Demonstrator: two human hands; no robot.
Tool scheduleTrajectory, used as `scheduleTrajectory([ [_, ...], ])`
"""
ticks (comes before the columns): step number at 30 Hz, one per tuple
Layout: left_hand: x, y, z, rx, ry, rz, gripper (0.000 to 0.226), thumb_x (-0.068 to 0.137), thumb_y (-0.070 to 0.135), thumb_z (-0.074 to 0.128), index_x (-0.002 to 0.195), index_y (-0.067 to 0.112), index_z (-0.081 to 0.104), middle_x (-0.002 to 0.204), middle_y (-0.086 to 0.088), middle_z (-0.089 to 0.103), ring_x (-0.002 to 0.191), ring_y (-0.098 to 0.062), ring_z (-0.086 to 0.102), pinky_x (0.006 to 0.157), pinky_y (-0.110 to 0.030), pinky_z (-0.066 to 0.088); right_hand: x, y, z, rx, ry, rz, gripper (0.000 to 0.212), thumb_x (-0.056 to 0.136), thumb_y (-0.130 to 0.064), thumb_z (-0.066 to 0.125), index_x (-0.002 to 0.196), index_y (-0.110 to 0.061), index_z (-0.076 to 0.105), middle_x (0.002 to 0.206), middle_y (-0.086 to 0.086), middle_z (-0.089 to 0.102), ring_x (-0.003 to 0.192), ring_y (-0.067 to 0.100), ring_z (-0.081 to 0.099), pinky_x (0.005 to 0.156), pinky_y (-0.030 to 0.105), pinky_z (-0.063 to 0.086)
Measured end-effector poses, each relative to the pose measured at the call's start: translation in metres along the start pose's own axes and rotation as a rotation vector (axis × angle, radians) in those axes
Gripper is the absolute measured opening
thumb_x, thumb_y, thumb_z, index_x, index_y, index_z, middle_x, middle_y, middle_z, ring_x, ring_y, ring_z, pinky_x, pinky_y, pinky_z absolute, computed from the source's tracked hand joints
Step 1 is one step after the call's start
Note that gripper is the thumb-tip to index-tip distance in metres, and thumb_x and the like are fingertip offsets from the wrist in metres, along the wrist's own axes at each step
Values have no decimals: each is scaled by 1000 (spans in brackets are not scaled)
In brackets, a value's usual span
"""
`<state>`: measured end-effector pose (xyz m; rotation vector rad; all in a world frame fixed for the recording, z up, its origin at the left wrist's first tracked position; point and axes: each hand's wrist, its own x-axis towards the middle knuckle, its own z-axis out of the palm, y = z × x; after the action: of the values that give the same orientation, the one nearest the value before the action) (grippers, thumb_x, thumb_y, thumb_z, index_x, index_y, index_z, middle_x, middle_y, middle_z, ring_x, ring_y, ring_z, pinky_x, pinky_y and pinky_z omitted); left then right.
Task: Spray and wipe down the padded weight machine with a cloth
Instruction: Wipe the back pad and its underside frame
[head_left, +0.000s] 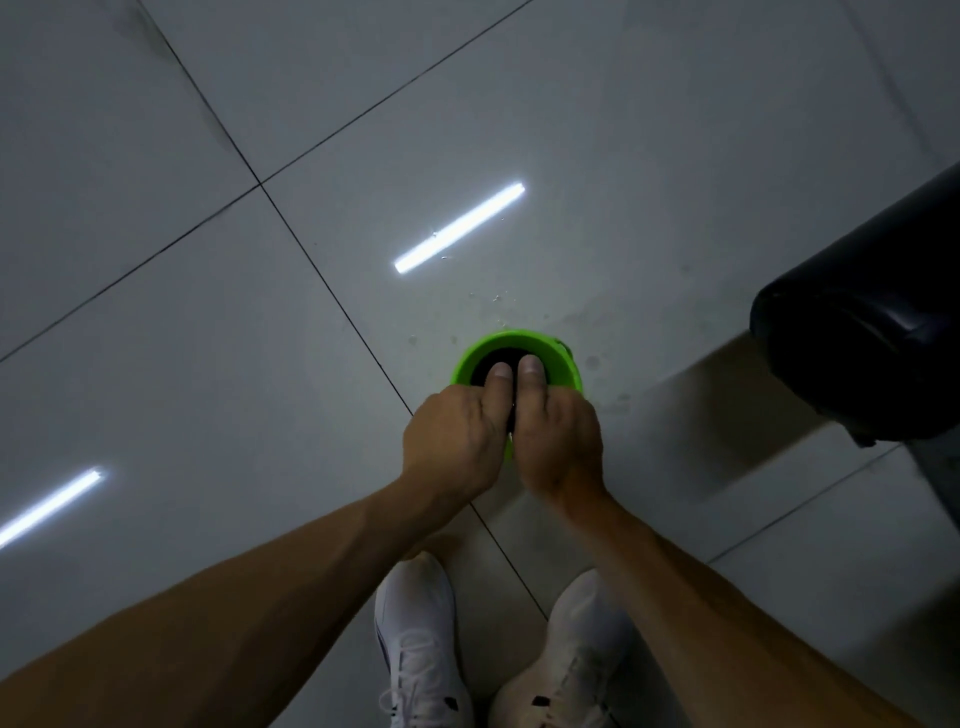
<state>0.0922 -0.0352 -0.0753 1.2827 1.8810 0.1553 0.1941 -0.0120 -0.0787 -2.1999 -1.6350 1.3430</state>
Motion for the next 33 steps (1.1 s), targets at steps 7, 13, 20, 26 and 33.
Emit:
scheduleTrajectory([
  [7,29,1,15,-403,-107,-344,46,109,26,28,92,-1,61,90,-25,65,86,-40,60,80,-45,49,31,9,14,-172,59,-73,67,110,-46,29,87,-3,76,96,20,74,97,41,65,69,35,33],
  [13,36,3,12,-541,-118,-570,51,108,36,26,73,9,52,94,-33,63,65,-35,52,61,-40,42,40,10,22,-231,199,-258,66,107,-41,33,70,-2,72,76,21,72,76,44,67,61,38,41],
  [20,28,6,1,-739,-273,-719,51,104,41,28,64,13,44,52,-6,38,38,-18,31,42,-19,23,42,13,17,-210,200,-352,62,97,-39,31,61,-4,66,67,20,68,65,42,63,58,34,30],
  [26,22,20,-9,-721,-214,-680,49,105,45,31,81,11,56,67,-7,50,49,-20,40,46,-22,30,37,6,0,-161,-11,-40,58,110,-45,31,102,-8,75,109,20,71,104,40,62,78,39,41],
  [33,1,33,-28,-1011,-193,-840,29,97,41,65,105,13,65,109,-5,72,95,-22,72,85,-42,62,11,22,-10,317,-28,277,52,100,-64,46,102,-14,56,100,8,67,94,27,65,71,35,50],
])
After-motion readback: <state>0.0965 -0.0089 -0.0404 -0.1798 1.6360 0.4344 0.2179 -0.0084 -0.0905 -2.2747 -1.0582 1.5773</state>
